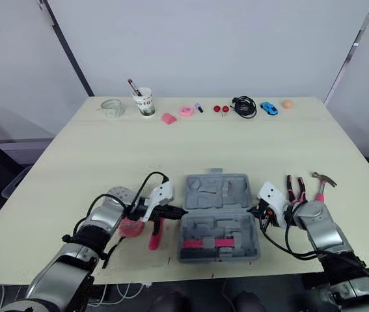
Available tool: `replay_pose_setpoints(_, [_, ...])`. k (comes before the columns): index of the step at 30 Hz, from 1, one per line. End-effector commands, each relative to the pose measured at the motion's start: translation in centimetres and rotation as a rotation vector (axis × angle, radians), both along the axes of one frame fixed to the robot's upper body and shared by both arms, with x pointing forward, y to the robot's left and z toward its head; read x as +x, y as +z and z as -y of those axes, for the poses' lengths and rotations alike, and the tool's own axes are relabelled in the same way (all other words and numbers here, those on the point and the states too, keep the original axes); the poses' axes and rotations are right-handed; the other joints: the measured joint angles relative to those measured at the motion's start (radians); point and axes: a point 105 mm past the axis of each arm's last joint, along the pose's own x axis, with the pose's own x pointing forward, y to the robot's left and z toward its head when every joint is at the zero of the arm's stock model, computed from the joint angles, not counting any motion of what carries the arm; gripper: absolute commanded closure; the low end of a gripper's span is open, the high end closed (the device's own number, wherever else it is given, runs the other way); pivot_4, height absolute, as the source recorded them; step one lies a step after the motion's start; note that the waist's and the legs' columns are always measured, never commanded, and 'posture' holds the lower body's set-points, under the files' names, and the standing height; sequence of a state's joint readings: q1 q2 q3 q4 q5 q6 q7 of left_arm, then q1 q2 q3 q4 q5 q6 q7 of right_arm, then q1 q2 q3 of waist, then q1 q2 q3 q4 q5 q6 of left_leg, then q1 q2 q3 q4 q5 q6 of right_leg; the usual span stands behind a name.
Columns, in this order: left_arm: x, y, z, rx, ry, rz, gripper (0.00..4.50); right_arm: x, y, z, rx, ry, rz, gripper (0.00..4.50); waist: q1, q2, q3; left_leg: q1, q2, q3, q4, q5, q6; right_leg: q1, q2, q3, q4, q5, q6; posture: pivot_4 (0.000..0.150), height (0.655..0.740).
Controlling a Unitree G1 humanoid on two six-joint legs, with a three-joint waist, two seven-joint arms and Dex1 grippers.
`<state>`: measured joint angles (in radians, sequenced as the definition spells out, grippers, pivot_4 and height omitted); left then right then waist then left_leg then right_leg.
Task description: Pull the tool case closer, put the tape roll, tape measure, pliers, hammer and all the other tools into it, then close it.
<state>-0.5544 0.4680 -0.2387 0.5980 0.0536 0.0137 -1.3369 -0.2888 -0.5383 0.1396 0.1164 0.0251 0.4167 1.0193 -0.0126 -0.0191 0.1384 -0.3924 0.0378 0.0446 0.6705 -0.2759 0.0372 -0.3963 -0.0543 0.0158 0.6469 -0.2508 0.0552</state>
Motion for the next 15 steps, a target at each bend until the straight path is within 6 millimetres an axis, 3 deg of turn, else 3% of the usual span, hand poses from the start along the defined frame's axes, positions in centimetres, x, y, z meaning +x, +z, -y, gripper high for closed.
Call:
replay_pose_setpoints(1, [-1.7, -0.5, 1.4, 0.01, -0.095, -0.035, 4.47, -1.0, 1.0, -1.5, 0.052, 0.068, 0.004, 4.5, 0.001, 0.0, 0.0, 0.0, 0.0, 0.0, 0.0, 0.0, 0.0, 0.0, 0.0, 0.0, 0.0, 0.0, 0.0, 0.15, 0.74])
replay_pose_setpoints(15, [-2.7, -0.2, 0.1, 0.048, -0.119, -0.034, 4.47, -2.9, 0.4, -2.1, 0.067, 0.051, -0.045, 4.5, 0.0, 0.0, 0.0, 0.0, 0.0, 0.0, 0.0, 0.0, 0.0, 0.0, 0.001, 0.0, 0.0, 0.0, 0.0, 0.15, 0.74])
